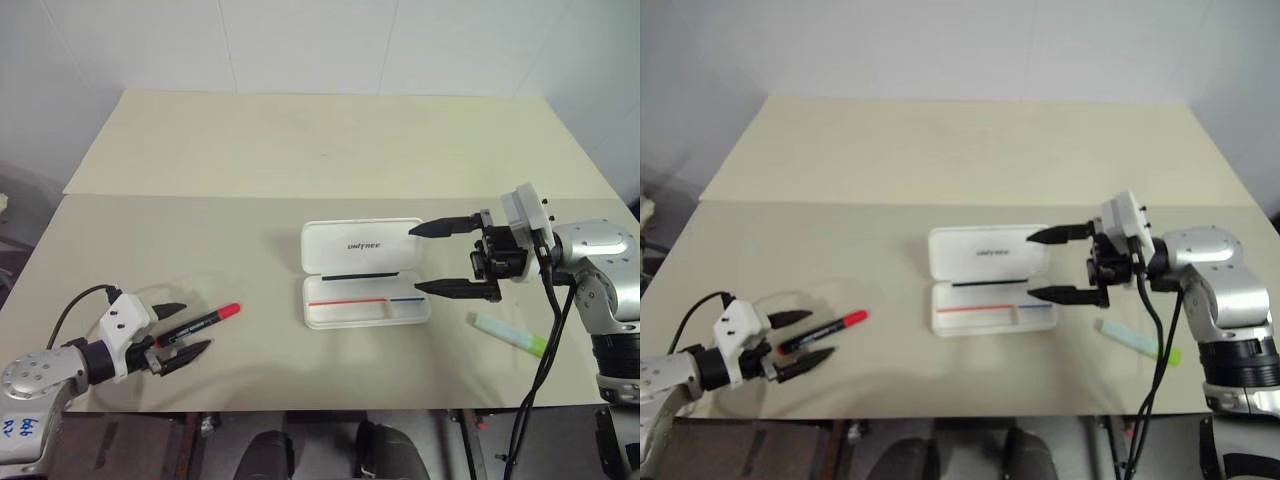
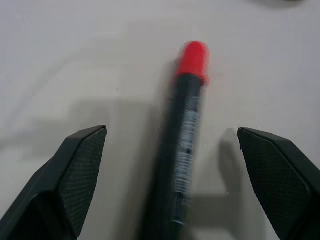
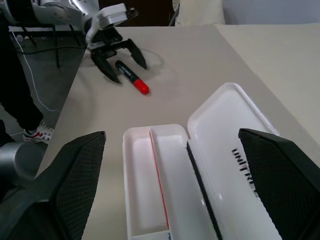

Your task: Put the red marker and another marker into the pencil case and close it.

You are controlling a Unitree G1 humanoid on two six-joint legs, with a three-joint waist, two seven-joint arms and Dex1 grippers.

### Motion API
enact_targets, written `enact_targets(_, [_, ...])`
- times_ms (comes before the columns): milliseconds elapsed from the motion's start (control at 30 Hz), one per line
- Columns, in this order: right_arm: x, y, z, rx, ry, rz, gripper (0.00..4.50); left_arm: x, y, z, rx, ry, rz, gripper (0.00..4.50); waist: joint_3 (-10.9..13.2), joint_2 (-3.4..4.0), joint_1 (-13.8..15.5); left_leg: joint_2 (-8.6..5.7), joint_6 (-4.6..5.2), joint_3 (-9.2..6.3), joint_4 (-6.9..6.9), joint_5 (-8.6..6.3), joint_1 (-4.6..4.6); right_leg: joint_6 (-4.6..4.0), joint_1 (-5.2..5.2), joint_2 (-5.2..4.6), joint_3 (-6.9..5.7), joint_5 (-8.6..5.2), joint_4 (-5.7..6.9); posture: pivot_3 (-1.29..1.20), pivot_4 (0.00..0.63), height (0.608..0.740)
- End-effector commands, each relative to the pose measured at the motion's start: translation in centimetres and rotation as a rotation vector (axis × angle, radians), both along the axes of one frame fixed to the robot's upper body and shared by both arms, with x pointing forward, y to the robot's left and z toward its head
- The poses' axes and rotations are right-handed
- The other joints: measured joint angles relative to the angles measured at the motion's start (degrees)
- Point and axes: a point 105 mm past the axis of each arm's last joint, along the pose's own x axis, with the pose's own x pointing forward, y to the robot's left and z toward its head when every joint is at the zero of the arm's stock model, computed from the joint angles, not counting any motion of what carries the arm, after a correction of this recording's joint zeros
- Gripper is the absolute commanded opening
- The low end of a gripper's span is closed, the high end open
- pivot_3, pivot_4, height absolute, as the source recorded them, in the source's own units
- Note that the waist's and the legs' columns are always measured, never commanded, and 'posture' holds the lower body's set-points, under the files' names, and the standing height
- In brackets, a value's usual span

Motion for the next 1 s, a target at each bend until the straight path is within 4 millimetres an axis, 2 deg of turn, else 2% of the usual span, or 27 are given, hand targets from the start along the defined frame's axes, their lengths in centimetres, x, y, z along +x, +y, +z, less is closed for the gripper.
enact_targets(33, [-0.3,-0.5,0.9,0.002,-0.055,-0.01,4.5,0.5,0.2,0.0,0.007,-0.029,0.007,4.3,0.0,-0.01,-0.14,0.0,0.0,0.01,0.0,0.0,0.0,0.0,0.0,0.0,0.0,0.0,-0.01,0.0,0.15,0.74])
enact_targets(133, [0.0,-0.8,0.1,-0.006,-0.041,-0.024,4.5,0.8,0.2,-0.4,0.013,-0.028,0.006,3.57,0.0,-0.01,-0.05,0.01,0.01,0.03,-0.01,-0.01,0.05,0.0,0.0,0.0,0.0,0.0,0.01,0.0,0.15,0.74])
enact_targets(367, [0.4,-1.8,-1.1,-0.017,-0.045,-0.04,4.5,1.0,-0.2,-0.8,0.01,-0.028,-0.019,1.15,0.0,0.0,-0.07,0.03,0.01,0.07,0.04,0.0,0.13,0.0,0.06,-0.01,0.03,0.0,0.03,0.0,0.15,0.74])
enact_targets(433, [0.5,-2.6,-1.7,-0.004,-0.056,-0.059,4.5,1.1,-0.4,-0.8,0.011,-0.035,-0.027,0.62,-0.01,0.0,0.02,0.04,0.0,0.07,0.04,0.01,0.19,0.0,0.1,-0.01,0.03,0.0,0.04,0.0,0.15,0.74])
enact_targets(700, [0.6,-5.1,-3.2,0.007,-0.026,-0.105,4.5,1.9,-1.8,-0.1,0.0,-0.062,-0.081,0.62,-0.05,0.09,0.22,0.0,0.03,0.07,0.05,0.04,0.2,0.0,0.13,-0.08,0.02,0.0,0.08,0.0,0.15,0.74])
enact_targets(1000, [0.9,-5.4,-3.8,0.005,-0.029,-0.143,4.5,2.7,-4.3,2.6,-0.043,-0.121,-0.193,0.62,-0.04,0.09,-0.19,0.01,0.01,0.1,-0.01,0.02,0.19,0.0,0.09,-0.04,-0.02,0.0,0.07,0.0,0.15,0.74])
